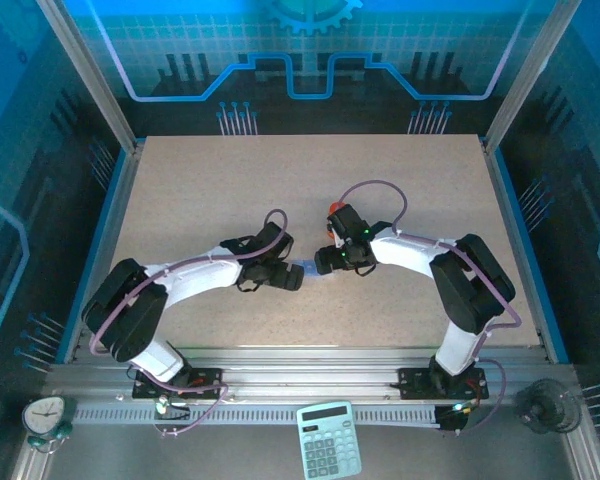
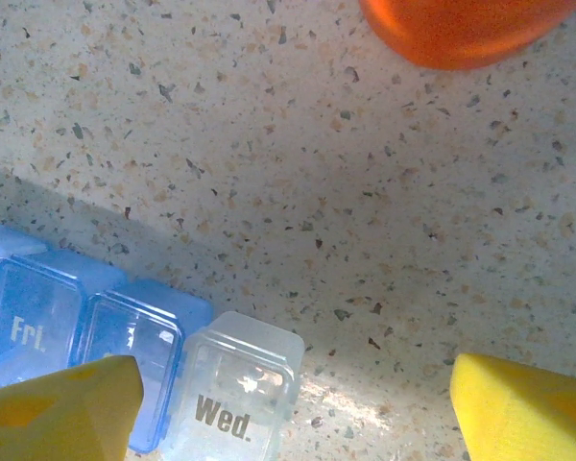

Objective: Sort the pills into containers

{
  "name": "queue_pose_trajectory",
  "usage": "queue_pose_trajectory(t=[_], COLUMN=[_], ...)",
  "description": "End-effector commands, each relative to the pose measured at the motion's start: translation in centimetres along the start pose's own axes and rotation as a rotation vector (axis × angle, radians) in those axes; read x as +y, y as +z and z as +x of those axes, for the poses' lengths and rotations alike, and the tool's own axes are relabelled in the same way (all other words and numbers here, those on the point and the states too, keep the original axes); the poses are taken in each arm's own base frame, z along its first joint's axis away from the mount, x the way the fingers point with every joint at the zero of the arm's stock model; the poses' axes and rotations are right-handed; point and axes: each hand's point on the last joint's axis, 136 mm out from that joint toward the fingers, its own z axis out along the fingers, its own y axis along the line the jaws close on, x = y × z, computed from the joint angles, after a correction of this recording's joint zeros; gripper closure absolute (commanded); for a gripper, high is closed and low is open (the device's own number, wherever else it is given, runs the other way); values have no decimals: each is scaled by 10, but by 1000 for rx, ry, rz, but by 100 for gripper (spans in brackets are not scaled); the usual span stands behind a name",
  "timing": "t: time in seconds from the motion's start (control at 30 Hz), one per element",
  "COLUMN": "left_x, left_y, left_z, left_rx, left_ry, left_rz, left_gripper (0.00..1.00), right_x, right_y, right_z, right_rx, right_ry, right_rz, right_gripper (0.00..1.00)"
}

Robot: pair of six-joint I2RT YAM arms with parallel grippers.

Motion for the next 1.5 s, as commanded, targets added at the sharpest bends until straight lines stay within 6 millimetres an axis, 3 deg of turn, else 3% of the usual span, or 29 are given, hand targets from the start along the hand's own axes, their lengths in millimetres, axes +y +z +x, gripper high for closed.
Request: queue_pose_trajectory(t=[0.0,0.27,0.67,1.13,1.37,1.47], left_x=[1,3,6,30,30,28], left_y=[5,15,11,17,33,30], left_z=[-3,-11,-38,-74,-69,-71], left_rx=[-2,-10,-54,-79,-45,-55], left_ry=[38,46,34,-43,-59,-68], left_rz=[-33,-70,-89,-100,-95,-76], left_gripper=[1,1,1,1,1,1], right_x=[-1,0,-2,-4,-4,-2], right_y=[12,14,17,20,20,18], right_z=[16,20,27,33,35,33], right_rx=[48,53,62,72,75,70], right_ry=[2,-1,0,4,10,9], right_rz=[12,11,14,13,10,3], right_gripper=[16,16,18,18,19,19])
